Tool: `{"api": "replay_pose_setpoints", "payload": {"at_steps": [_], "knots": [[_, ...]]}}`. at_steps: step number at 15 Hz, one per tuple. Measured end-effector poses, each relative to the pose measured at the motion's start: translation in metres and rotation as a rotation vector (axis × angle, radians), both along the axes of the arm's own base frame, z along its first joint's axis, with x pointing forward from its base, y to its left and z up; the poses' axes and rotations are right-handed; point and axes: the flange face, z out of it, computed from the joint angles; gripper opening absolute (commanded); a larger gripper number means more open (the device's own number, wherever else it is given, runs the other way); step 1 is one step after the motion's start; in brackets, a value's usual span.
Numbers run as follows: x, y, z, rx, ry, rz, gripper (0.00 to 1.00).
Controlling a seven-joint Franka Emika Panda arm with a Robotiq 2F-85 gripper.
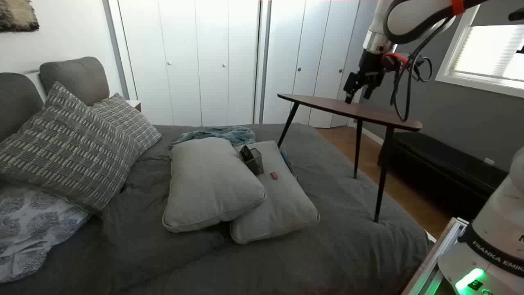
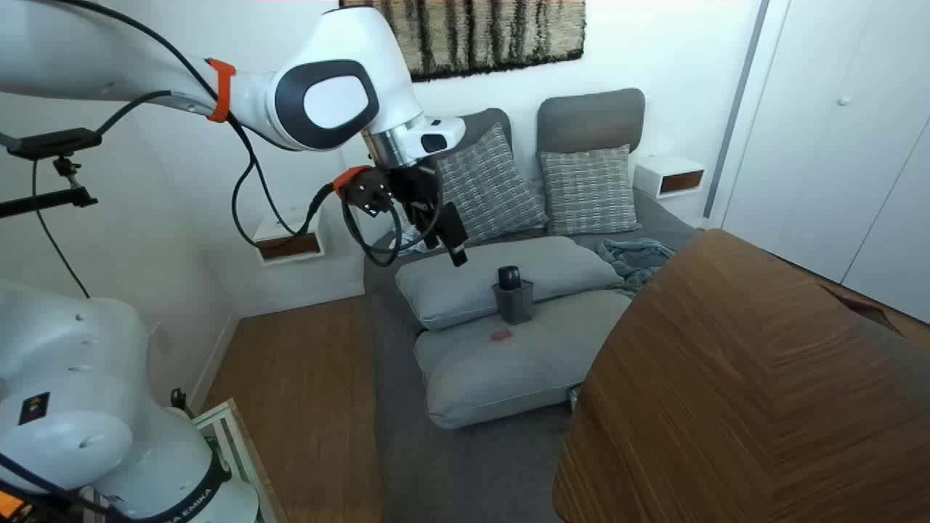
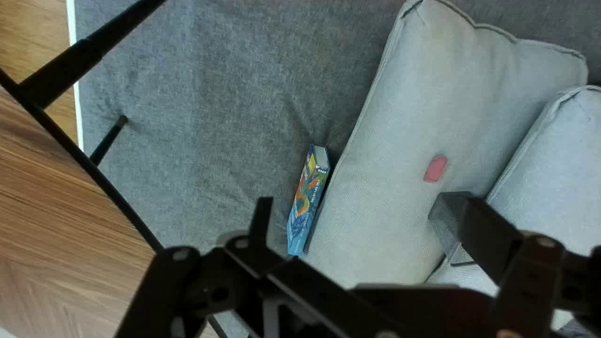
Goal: Put the grey basket on the table
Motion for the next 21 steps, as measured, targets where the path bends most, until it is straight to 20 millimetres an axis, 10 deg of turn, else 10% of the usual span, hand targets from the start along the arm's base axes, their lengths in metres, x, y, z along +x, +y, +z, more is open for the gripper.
{"api": "replay_pose_setpoints", "payload": {"at_steps": [11,21], "knots": [[0.006,0.006,0.0,0.001,-0.023,0.022,1.0],[0.114,0.027,-0.012,0.048,-0.199,0.106,1.0]]}}
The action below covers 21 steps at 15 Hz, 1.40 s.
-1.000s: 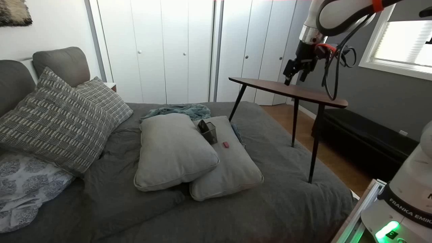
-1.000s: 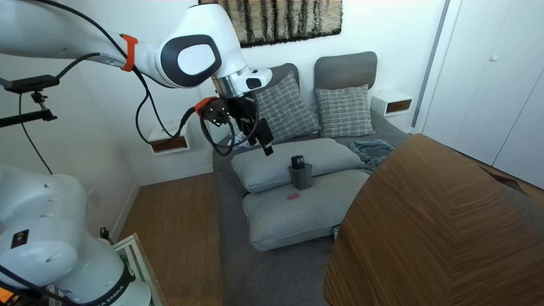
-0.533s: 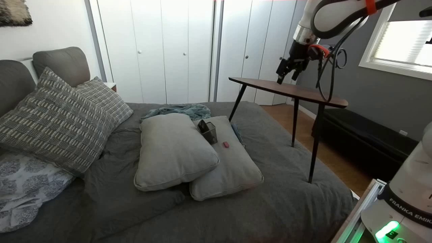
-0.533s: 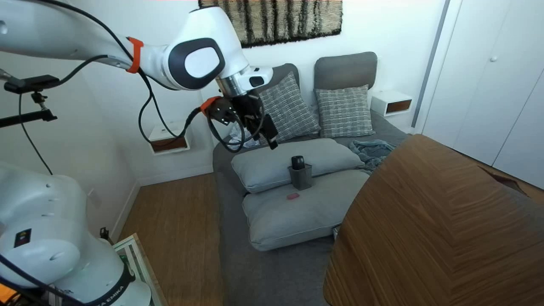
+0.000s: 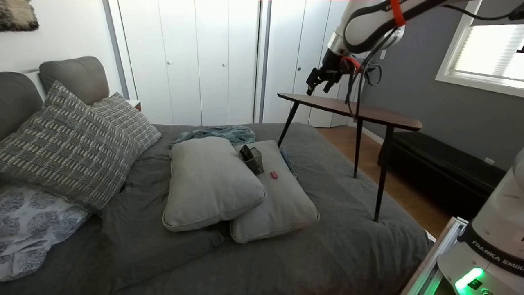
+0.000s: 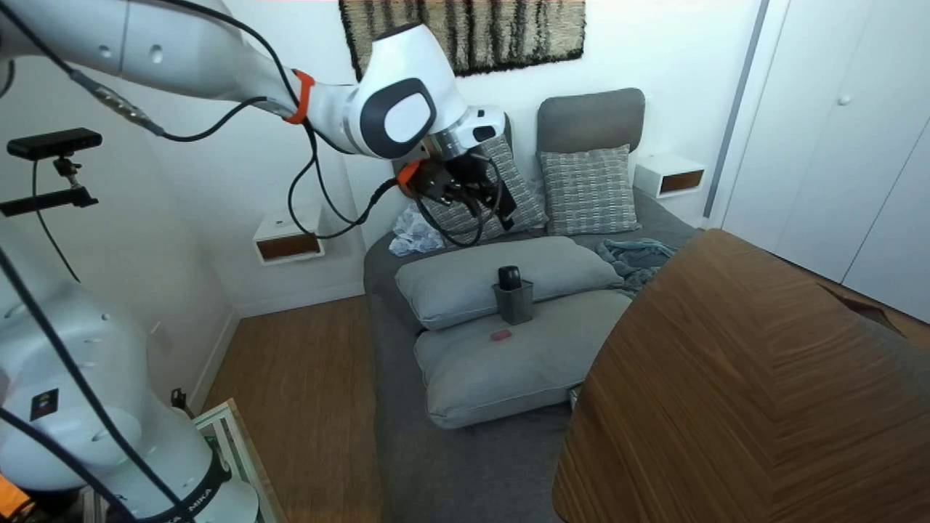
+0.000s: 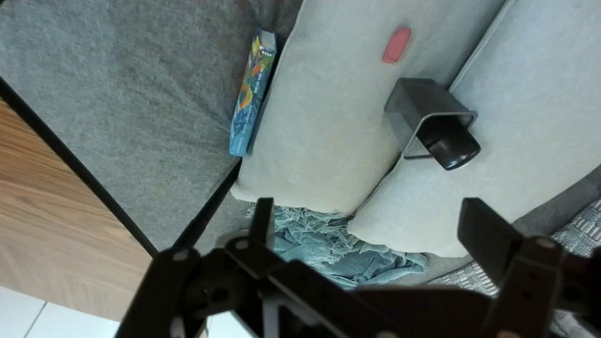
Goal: Put the grey basket on the table
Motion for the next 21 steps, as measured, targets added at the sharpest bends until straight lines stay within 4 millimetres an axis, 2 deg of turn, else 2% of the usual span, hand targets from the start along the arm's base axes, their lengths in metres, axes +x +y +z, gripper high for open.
{"api": "replay_pose_setpoints", "payload": {"at_steps": [5,8,11,19,21], "knots": [[0.078,0.021,-0.035,0.011,0.088,0.036,1.0],[0.111,0.046,-0.058,0.065,0.129,0.124,1.0],[0.121,0.054,-0.062,0.08,0.129,0.156,1.0],[0.122,0.052,-0.059,0.079,0.127,0.161,1.0],[0.123,0.054,-0.065,0.081,0.134,0.157,1.0]]}}
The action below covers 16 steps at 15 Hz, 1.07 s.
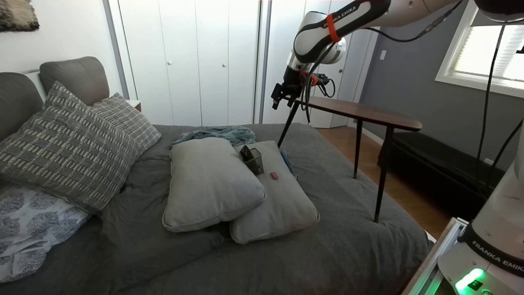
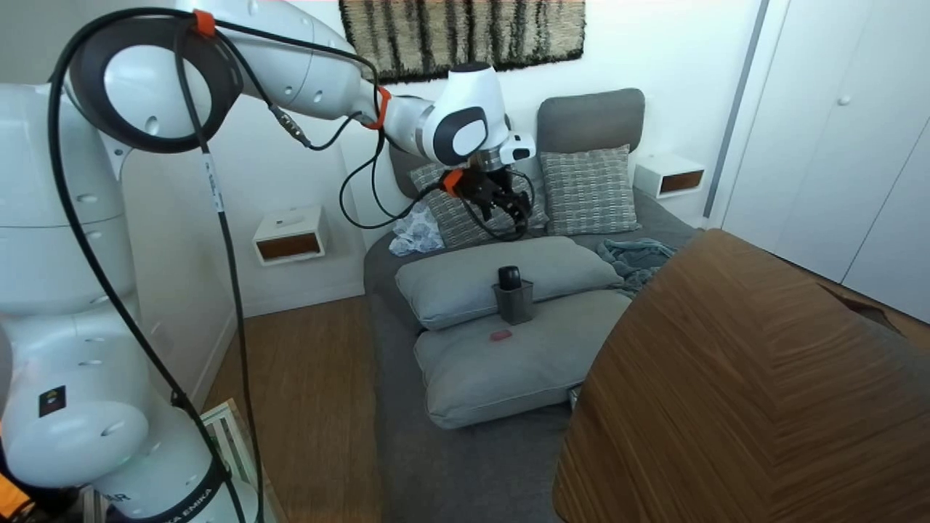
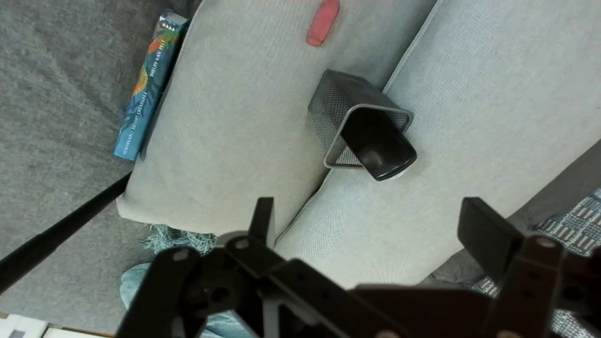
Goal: Put the grey basket on the table
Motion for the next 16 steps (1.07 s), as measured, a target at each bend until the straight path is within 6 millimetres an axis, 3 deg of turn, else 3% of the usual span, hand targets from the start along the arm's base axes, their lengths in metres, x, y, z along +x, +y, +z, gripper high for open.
{"api": "replay_pose_setpoints", "payload": {"at_steps": [2,7,10,12,16], "knots": [[0.006,0.003,-0.019,-0.018,0.021,-0.029,1.0],[0.027,0.013,-0.099,-0.102,0.105,-0.12,1.0],[0.043,0.02,-0.135,-0.096,0.124,-0.181,1.0],[0.046,0.021,-0.147,-0.097,0.134,-0.182,1.0],[0.047,0.019,-0.141,-0.097,0.127,-0.184,1.0]]}}
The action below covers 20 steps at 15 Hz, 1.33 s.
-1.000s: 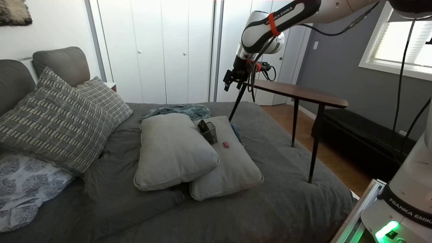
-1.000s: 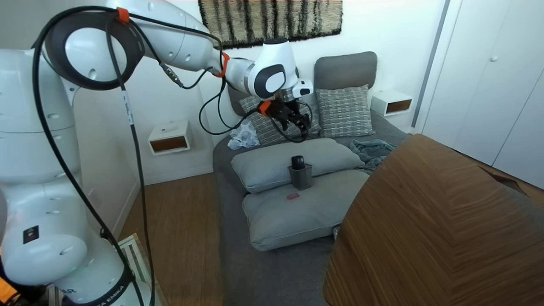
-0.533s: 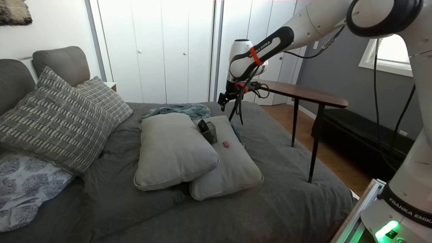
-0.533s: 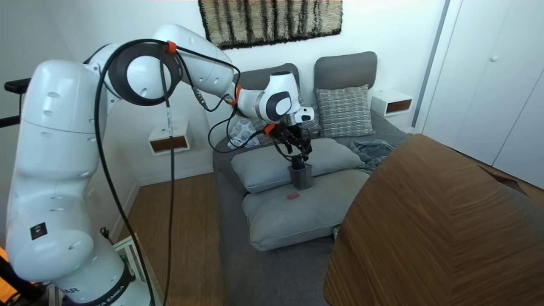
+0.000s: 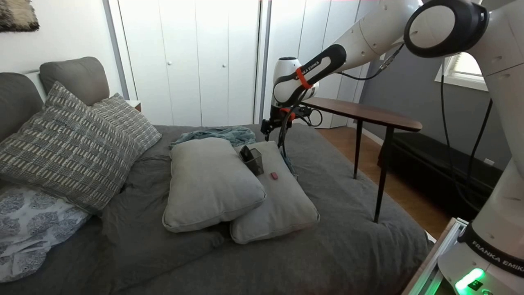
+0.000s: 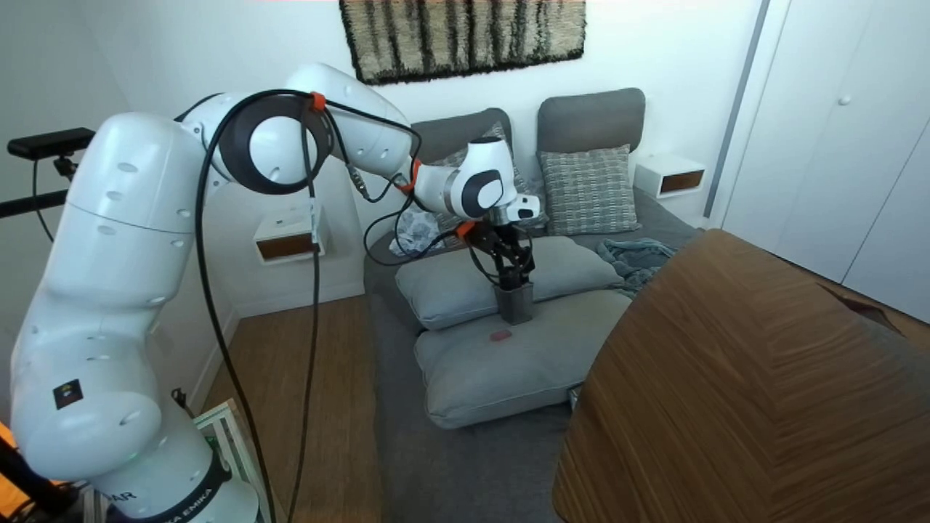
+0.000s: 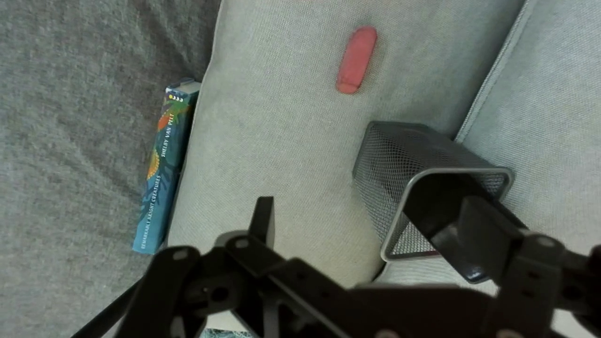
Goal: Put the grey basket on the table
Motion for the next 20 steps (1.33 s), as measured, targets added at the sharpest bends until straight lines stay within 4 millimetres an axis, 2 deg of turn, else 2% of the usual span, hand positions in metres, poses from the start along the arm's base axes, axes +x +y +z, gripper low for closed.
{"api": "replay_pose_setpoints", "payload": {"at_steps": [4,11,13,15,17,18,20], "knots": [[0.005,0.005,-0.014,0.03,-0.005,-0.041,1.0],[0.034,0.014,-0.054,0.069,-0.026,-0.186,0.99],[0.043,0.016,-0.063,0.069,-0.015,-0.205,0.86],[0.05,0.018,-0.071,0.064,0.003,-0.217,0.65],[0.055,0.02,-0.078,0.052,0.035,-0.225,0.56],[0.057,0.02,-0.081,0.045,0.049,-0.23,0.44],[0.06,0.019,-0.086,0.033,0.077,-0.238,0.29]]}}
